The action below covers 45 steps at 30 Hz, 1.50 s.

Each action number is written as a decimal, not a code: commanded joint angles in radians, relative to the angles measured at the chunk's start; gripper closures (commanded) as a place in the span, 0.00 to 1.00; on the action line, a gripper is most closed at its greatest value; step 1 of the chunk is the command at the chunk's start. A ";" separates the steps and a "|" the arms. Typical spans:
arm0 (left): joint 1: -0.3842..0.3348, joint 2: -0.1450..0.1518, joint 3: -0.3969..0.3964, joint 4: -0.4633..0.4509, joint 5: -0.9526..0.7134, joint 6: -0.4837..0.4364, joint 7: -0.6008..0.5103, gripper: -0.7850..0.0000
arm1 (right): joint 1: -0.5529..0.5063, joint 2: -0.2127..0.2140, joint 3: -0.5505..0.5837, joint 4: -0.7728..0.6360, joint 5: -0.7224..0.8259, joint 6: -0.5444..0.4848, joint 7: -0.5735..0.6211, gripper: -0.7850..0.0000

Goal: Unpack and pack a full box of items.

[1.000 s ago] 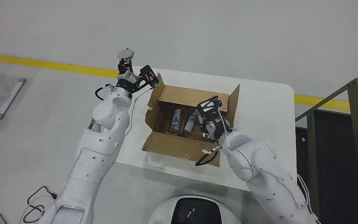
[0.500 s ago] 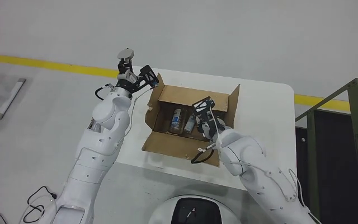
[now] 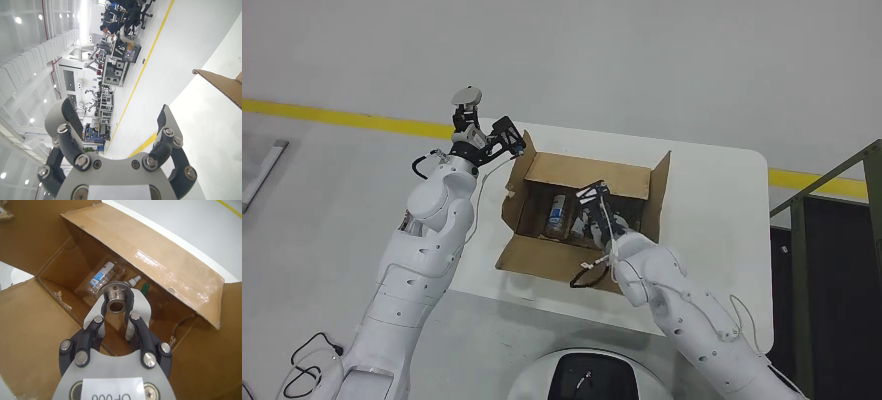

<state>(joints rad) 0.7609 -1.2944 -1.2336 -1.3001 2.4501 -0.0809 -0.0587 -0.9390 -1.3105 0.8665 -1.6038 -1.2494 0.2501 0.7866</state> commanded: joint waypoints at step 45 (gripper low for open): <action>0.000 0.000 0.000 0.000 0.000 0.000 0.000 0.00 | -0.070 -0.072 0.206 -0.193 0.101 -0.028 -0.005 1.00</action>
<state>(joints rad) 0.7609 -1.2944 -1.2336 -1.3001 2.4501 -0.0809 -0.0587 -0.9768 -1.3892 1.0296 -1.7317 -1.1631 0.2423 0.7698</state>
